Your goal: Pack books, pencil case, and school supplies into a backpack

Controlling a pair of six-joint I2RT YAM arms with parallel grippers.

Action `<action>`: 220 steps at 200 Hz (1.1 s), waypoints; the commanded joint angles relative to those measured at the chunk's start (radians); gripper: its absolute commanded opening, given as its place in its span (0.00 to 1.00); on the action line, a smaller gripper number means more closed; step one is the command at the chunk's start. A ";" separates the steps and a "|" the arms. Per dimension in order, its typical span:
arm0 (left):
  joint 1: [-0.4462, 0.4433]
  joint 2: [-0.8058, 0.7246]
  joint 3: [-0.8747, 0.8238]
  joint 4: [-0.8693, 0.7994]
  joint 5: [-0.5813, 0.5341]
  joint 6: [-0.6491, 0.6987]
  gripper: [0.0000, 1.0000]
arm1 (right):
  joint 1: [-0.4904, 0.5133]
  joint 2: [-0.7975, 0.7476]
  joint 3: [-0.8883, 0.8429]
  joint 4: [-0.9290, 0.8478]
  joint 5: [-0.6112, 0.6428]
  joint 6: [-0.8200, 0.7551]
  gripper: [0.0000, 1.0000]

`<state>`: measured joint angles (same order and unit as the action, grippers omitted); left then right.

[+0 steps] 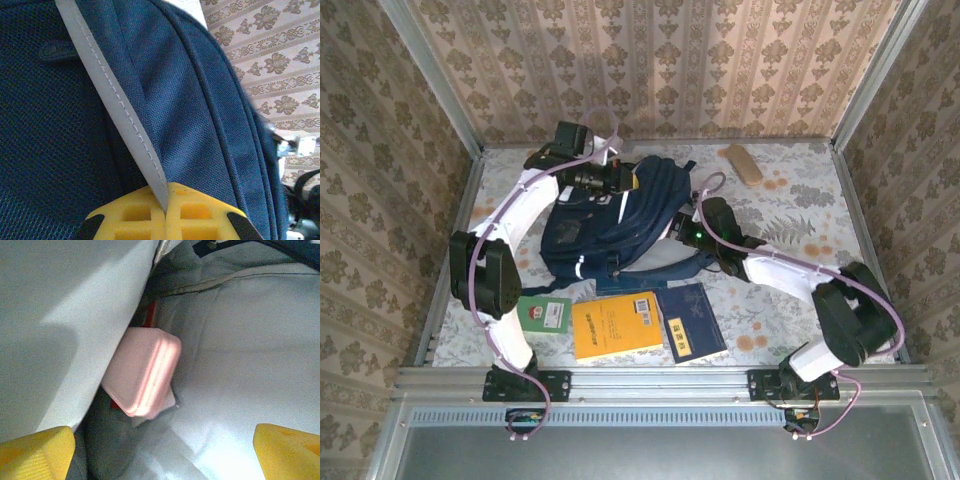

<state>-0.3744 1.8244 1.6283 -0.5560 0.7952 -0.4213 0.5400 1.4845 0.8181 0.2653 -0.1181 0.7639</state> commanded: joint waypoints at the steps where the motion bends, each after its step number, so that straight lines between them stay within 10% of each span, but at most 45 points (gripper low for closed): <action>1: 0.011 -0.005 -0.024 0.058 -0.074 -0.005 0.00 | -0.008 -0.133 -0.015 -0.089 0.026 -0.098 0.93; 83: 0.024 0.053 -0.157 0.237 -0.067 -0.136 0.00 | -0.223 -0.101 0.185 -0.514 0.226 -0.207 0.85; 220: 0.025 0.133 -0.222 0.402 0.028 -0.305 0.00 | -0.457 0.683 1.002 -0.939 0.373 -0.496 1.00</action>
<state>-0.3519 1.9186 1.4109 -0.2150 0.7944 -0.6903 0.1112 2.0796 1.6978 -0.5526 0.2596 0.3378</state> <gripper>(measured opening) 0.046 0.999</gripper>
